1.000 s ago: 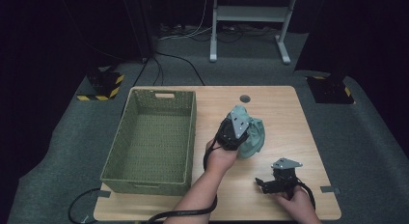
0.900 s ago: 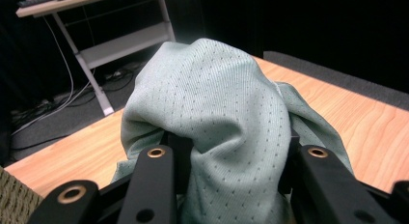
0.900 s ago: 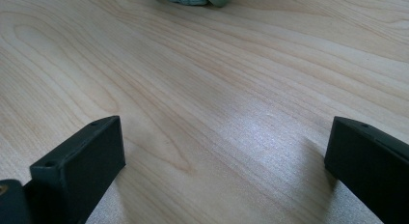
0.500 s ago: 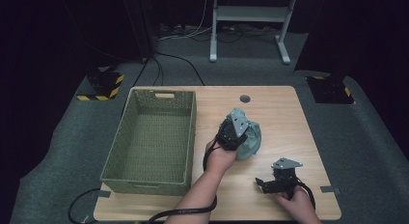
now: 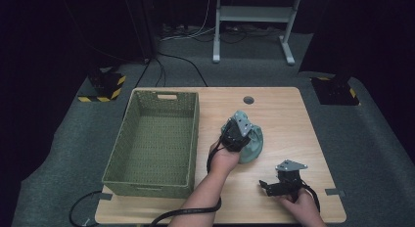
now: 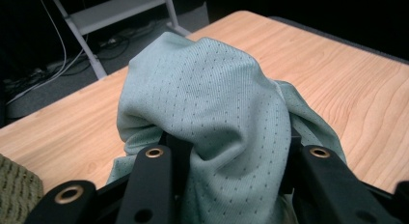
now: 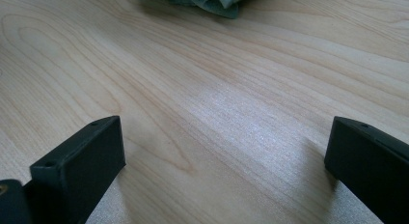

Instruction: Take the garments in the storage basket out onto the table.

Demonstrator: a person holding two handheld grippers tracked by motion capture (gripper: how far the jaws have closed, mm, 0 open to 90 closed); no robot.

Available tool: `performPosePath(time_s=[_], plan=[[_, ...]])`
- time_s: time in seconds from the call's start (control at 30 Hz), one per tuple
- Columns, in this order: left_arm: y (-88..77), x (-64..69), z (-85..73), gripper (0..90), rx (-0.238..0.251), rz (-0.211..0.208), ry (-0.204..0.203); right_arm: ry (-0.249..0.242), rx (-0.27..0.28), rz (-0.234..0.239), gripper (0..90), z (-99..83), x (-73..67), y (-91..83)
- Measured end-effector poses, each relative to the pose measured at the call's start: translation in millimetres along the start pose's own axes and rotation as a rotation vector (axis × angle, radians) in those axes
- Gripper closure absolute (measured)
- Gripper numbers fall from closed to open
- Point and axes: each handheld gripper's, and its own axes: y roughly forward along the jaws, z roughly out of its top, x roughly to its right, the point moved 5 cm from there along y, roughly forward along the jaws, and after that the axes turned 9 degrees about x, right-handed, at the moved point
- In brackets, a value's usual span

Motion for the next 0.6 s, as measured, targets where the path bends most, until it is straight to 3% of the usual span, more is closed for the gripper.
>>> performPosePath(time_s=[0.6], plan=[[13.9,6.5,-17.1,61.5,-0.066,-0.033,-0.013,0.000,0.000,-0.001,0.0,0.0,0.0,0.0]])
